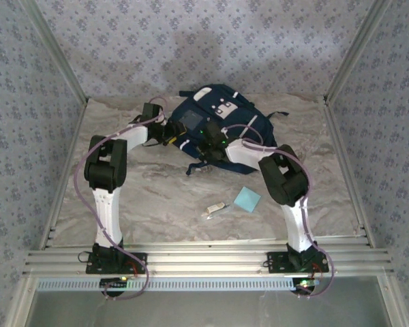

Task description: Pack books, pencil case, and school supplies into a backpack

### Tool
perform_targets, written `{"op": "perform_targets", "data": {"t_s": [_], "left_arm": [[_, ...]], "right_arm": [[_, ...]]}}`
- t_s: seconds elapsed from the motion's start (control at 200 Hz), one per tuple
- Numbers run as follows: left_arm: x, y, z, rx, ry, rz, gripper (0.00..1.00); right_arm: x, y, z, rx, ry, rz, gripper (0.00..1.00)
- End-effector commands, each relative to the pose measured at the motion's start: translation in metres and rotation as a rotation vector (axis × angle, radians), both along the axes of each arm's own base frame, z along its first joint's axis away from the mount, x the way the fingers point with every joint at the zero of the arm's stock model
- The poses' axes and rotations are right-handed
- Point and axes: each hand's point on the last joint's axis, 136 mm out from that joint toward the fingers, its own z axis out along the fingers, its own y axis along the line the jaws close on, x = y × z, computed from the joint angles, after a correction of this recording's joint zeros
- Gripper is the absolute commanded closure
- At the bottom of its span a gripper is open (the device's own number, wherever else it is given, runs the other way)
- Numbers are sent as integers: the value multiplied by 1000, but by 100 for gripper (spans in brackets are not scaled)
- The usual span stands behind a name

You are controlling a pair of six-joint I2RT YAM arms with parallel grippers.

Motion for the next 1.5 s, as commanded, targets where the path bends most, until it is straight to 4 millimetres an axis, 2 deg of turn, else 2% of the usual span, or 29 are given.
{"op": "perform_targets", "data": {"t_s": [0.0, 0.17, 0.445, 0.52, 0.605, 0.71, 0.785, 0.87, 0.964, 1.089, 1.284, 1.409, 1.494], "left_arm": [[-4, 30, -39, 96, 116, 71, 39], [2, 38, -40, 116, 128, 85, 39], [10, 58, -35, 155, 128, 110, 39], [11, 63, -32, 158, 129, 116, 39], [10, 61, -24, 146, 128, 115, 39], [6, 45, -1, 56, 109, 114, 39], [-2, 31, 20, -3, 83, 125, 39], [-13, 11, 34, -68, 73, 144, 38], [-31, -17, 38, -151, 91, 137, 38], [-49, -37, 34, -215, 108, 177, 38], [-52, -68, 46, -273, 81, 175, 38], [-57, -88, 40, -259, 108, 136, 38], [-62, -91, 35, -279, 127, 142, 39]], "right_arm": [[-23, -27, -4, -56, 47, 78, 100], [-41, -55, 10, -119, 59, 210, 100], [-76, -106, 13, -165, 141, 382, 100], [-85, -115, 12, -168, 164, 426, 100], [-86, -119, 13, -165, 159, 468, 100], [-78, -105, 21, -133, 117, 502, 100], [-73, -86, 28, -84, 87, 534, 100], [-69, -67, 33, -44, 61, 568, 100], [-62, -48, 41, -22, 19, 601, 100], [-58, -30, 45, -18, -17, 631, 100], [-56, -11, 45, 11, -48, 668, 100], [-57, -2, 44, 30, -58, 683, 100], [-57, -1, 42, 30, -51, 687, 100]]}}
